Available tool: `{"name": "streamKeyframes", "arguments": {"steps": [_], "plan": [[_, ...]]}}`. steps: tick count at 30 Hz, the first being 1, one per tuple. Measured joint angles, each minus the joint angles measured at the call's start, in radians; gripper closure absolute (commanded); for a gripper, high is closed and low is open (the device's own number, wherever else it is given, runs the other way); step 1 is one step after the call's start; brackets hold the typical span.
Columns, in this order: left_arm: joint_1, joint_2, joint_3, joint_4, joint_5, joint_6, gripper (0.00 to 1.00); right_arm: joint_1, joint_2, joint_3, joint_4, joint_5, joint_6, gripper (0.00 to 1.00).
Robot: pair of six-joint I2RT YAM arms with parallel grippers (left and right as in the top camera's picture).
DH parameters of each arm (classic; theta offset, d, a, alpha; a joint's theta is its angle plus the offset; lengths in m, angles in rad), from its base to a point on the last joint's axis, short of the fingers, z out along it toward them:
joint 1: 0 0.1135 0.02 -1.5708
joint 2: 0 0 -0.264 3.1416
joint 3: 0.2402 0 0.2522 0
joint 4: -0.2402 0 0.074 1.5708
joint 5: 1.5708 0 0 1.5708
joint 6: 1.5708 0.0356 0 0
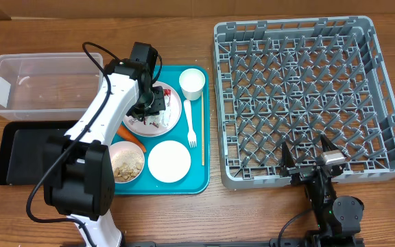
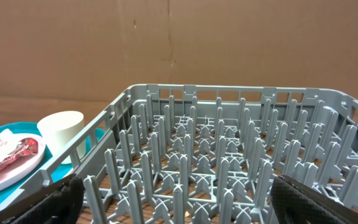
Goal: Sort waste into correct bins and load items into the dishwasher rack
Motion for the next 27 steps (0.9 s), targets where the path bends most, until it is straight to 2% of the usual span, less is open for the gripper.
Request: {"name": "streamKeyframes", "arguments": {"steps": [8,13,14,15,16,18,20,21,22,24,27], "plan": [[0.000,0.000,0.011,-0.029,-0.002,-0.002,0.96,0.000,0.000,0.000,-0.001,0.000,0.000,0.00],[0.000,0.001,0.144,-0.138,-0.002,-0.002,0.92,0.000,0.000,0.000,0.000,0.000,0.000,0.00],[0.000,0.001,0.173,-0.148,-0.002,-0.002,0.91,0.000,0.000,0.000,-0.001,0.000,0.000,0.00],[0.000,0.001,0.198,-0.154,-0.002,-0.002,0.83,0.000,0.000,0.000,-0.001,0.000,0.000,0.00],[0.000,0.001,0.213,-0.158,-0.002,-0.002,0.80,0.000,0.000,0.000,0.000,0.000,0.000,0.00],[0.000,0.001,0.226,-0.162,-0.002,-0.003,0.79,0.000,0.000,0.000,-0.001,0.000,0.000,0.00],[0.000,0.001,0.226,-0.171,-0.002,-0.002,0.70,0.000,0.000,0.000,0.000,0.000,0.000,0.00],[0.000,0.001,0.226,-0.174,-0.002,-0.005,0.70,0.000,0.000,0.000,-0.001,0.000,0.000,0.00],[0.000,0.001,0.226,-0.175,-0.002,-0.004,0.74,0.000,0.000,0.000,-0.001,0.000,0.000,0.00],[0.000,0.001,0.226,-0.176,-0.002,-0.001,0.94,0.000,0.000,0.000,0.000,0.000,0.000,0.00],[0.000,0.001,0.226,-0.176,-0.003,-0.002,0.96,0.000,0.000,0.000,-0.001,0.000,0.000,0.00]]}}
